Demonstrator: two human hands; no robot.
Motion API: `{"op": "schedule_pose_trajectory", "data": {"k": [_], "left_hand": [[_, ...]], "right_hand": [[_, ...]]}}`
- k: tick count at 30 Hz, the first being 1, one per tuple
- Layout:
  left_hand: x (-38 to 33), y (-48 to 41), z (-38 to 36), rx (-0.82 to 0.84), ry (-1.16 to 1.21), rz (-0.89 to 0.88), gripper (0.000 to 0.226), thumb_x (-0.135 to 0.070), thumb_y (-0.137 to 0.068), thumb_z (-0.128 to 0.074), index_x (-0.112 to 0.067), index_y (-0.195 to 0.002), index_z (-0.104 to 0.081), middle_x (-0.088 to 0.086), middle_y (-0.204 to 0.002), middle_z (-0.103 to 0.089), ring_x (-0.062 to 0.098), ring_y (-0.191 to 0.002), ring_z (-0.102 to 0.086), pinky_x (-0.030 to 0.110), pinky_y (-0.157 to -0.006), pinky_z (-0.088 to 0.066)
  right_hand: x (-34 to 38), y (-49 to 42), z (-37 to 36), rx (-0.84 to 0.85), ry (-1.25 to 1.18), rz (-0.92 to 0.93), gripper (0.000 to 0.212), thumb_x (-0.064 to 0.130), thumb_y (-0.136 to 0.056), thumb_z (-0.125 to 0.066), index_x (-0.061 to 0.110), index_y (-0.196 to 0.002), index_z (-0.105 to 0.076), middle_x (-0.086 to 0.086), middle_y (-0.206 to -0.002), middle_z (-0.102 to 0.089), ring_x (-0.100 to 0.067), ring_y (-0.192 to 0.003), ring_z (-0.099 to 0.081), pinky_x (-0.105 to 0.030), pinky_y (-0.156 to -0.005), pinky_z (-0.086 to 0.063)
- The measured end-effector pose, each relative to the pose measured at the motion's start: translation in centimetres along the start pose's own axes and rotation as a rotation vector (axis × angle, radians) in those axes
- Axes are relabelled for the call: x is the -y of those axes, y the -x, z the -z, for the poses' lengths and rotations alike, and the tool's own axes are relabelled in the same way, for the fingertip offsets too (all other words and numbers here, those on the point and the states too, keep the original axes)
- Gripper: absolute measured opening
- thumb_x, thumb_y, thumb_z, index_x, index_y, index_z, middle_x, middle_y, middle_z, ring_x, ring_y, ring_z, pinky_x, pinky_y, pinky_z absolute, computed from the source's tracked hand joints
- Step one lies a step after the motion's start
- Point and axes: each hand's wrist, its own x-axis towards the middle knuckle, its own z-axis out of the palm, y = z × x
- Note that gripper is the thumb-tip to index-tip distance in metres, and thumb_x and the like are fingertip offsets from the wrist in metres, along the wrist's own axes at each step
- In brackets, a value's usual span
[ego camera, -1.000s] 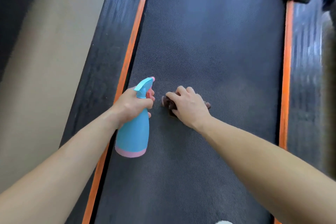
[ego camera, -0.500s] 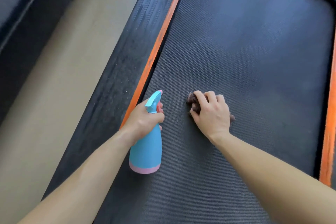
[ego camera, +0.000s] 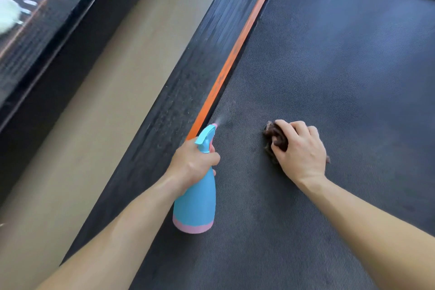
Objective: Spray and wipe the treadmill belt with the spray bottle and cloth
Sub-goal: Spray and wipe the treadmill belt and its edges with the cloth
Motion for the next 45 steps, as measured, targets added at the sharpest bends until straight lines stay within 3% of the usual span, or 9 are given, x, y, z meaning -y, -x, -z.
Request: {"op": "schedule_pose_trajectory", "data": {"k": [3, 8, 18, 21, 26, 31, 34, 39, 45], "left_hand": [[0.4, 0.7, 0.3, -0.011, -0.010, -0.021, 0.008, -0.014, -0.085, -0.067, -0.018, -0.091, -0.067, 0.000, -0.087, -0.070, 0.022, -0.072, -0.077, 0.048, -0.087, -0.063], [-0.4, 1.4, 0.2, 0.037, 0.108, -0.055, 0.043, -0.016, -0.076, -0.065, -0.033, -0.114, -0.071, 0.006, -0.110, -0.071, 0.019, -0.083, -0.069, 0.046, -0.089, -0.066], [-2.8, -1.8, 1.9, 0.009, 0.154, -0.126, 0.051, -0.018, -0.064, -0.063, -0.039, -0.109, -0.073, -0.004, -0.096, -0.073, 0.020, -0.068, -0.069, 0.046, -0.083, -0.067], [-2.8, -1.8, 3.0, 0.019, 0.131, -0.135, 0.057, -0.017, -0.064, -0.062, -0.033, -0.117, -0.074, -0.002, -0.100, -0.073, 0.021, -0.072, -0.069, 0.040, -0.077, -0.067], [-2.4, -1.4, 4.6, 0.052, 0.095, -0.136, 0.060, -0.019, -0.064, -0.063, -0.029, -0.123, -0.071, 0.001, -0.101, -0.074, 0.020, -0.077, -0.068, 0.051, -0.083, -0.066], [-1.9, -2.4, 4.2, 0.072, 0.233, -0.132, 0.054, -0.014, -0.066, -0.065, -0.029, -0.118, -0.073, -0.001, -0.105, -0.073, 0.022, -0.079, -0.069, 0.030, -0.068, -0.060], [-1.3, -2.7, 3.7, 0.080, 0.230, -0.130, 0.052, -0.015, -0.067, -0.066, -0.028, -0.117, -0.073, 0.001, -0.109, -0.072, 0.023, -0.076, -0.070, 0.029, -0.069, -0.059], [-1.1, -2.6, 4.1, 0.062, 0.220, -0.148, 0.062, -0.016, -0.067, -0.062, -0.039, -0.124, -0.071, 0.001, -0.114, -0.072, 0.020, -0.071, -0.069, 0.037, -0.075, -0.065], [-1.4, -2.7, 4.1, 0.069, 0.218, -0.153, 0.060, -0.009, -0.078, -0.065, -0.042, -0.127, -0.069, 0.001, -0.116, -0.073, 0.022, -0.071, -0.072, 0.036, -0.075, -0.064]], "right_hand": [[0.0, 0.3, 0.6, 0.001, -0.017, 0.002, 0.046, 0.033, -0.082, -0.072, 0.023, -0.125, -0.064, -0.006, -0.106, -0.060, -0.036, -0.089, -0.052, -0.047, -0.073, -0.054], [1.9, -3.2, 1.0, -0.002, -0.043, 0.087, 0.043, 0.035, -0.086, -0.068, 0.024, -0.127, -0.062, -0.007, -0.111, -0.058, -0.035, -0.093, -0.051, -0.047, -0.076, -0.053], [7.3, -15.7, -2.7, 0.094, 0.024, -0.017, 0.037, 0.036, -0.094, -0.061, 0.029, -0.130, -0.057, -0.009, -0.128, -0.051, -0.037, -0.115, -0.045, -0.049, -0.090, -0.045], [8.1, -10.7, -3.1, 0.085, 0.093, 0.173, 0.040, 0.032, -0.084, -0.069, 0.027, -0.123, -0.061, -0.009, -0.115, -0.055, -0.036, -0.104, -0.050, -0.046, -0.078, -0.048], [7.8, -4.7, -2.7, 0.184, 0.135, 0.554, 0.049, 0.027, -0.072, -0.078, 0.024, -0.120, -0.065, -0.008, -0.108, -0.060, -0.036, -0.092, -0.054, -0.046, -0.067, -0.051], [9.1, -13.6, -2.9, 0.089, 0.108, 0.146, 0.032, 0.027, -0.090, -0.063, 0.026, -0.122, -0.065, -0.011, -0.116, -0.056, -0.038, -0.106, -0.050, -0.048, -0.081, -0.049], [9.7, -15.4, -3.4, 0.090, 0.067, 0.065, 0.034, 0.033, -0.094, -0.059, 0.024, -0.127, -0.062, -0.013, -0.119, -0.055, -0.039, -0.109, -0.051, -0.049, -0.085, -0.048], [9.0, -9.9, -3.6, 0.084, 0.192, 0.241, 0.058, 0.064, -0.083, -0.059, 0.036, -0.134, -0.053, -0.006, -0.125, -0.052, -0.037, -0.106, -0.050, -0.049, -0.079, -0.049], [8.6, -12.8, -3.8, 0.128, 0.137, 0.280, 0.047, 0.050, -0.090, -0.065, 0.028, -0.132, -0.058, -0.012, -0.116, -0.055, -0.037, -0.099, -0.052, -0.050, -0.079, -0.054]]}}
